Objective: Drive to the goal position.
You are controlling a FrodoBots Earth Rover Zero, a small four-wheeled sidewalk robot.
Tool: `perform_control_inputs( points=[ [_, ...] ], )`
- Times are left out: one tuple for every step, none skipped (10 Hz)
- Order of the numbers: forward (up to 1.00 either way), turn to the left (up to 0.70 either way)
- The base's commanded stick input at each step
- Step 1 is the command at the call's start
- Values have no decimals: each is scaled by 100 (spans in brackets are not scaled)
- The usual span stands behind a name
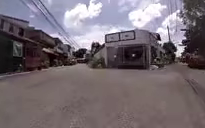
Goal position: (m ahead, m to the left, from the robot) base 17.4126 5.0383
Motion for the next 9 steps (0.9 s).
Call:
perform_control_inputs(
  points=[
    [70,0],
    [70,0],
    [70,0],
    [70,3],
    [70,14],
    [70,26],
    [70,35],
    [70,35],
    [70,35]
  ],
)
